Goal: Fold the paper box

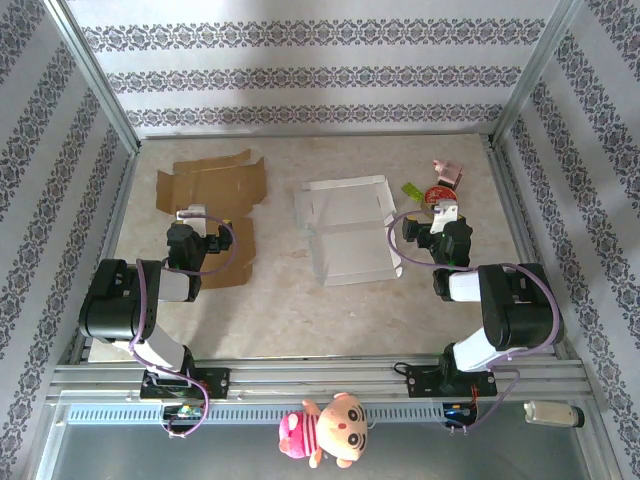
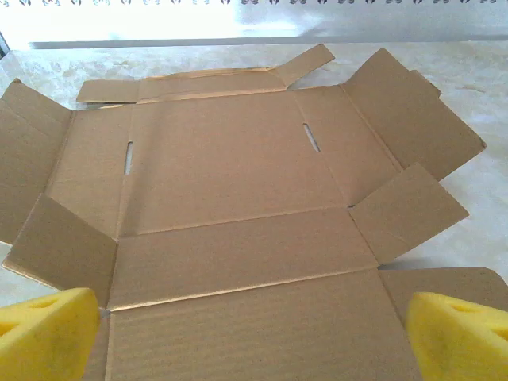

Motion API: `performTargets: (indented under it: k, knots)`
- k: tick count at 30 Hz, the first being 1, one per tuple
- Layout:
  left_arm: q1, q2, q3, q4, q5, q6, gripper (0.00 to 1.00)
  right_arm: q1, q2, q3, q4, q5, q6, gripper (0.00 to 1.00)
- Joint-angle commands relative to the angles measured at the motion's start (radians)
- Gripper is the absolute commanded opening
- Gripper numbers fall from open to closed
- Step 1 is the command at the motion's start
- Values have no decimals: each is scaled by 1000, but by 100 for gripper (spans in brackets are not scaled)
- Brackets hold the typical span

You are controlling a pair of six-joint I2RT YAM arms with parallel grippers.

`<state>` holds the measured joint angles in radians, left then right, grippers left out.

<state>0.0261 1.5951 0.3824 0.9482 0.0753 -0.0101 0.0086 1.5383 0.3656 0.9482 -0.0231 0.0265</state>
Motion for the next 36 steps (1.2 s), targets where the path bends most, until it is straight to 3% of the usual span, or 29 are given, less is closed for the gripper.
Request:
performTargets:
  k: [1, 17, 19, 21, 24, 28, 31, 34, 36]
  knots:
    - [-6, -3, 14, -17, 12, 10, 99, -7, -5, 10, 6, 9, 11, 98]
    - [-6, -5, 5, -3, -3, 8, 99, -10, -12, 0, 20, -5, 13, 98]
    - [-6, -29, -18, 20, -4, 7, 99, -9, -62, -5, 2, 0, 14, 98]
    - [-9, -103, -49, 18, -37, 4, 99, 10, -191, 6, -127, 72, 11, 98]
    - [-18, -328, -40, -195, -137, -47, 99, 41, -426, 54, -392, 173, 119, 98]
    - [-25, -568, 98, -582, -194, -355, 99, 64, -596, 176, -690, 47, 350, 96]
    - [-40, -589, 292, -935, -74, -633, 99, 96, -538, 361, -946, -110, 464, 95]
    - [-125, -520, 440, -1127, 79, -732, 100, 175, -373, 600, -1187, -263, 449, 95]
    - [-240, -456, 530, -1253, 66, -738, 99, 243, -248, 761, -1334, -321, 392, 95]
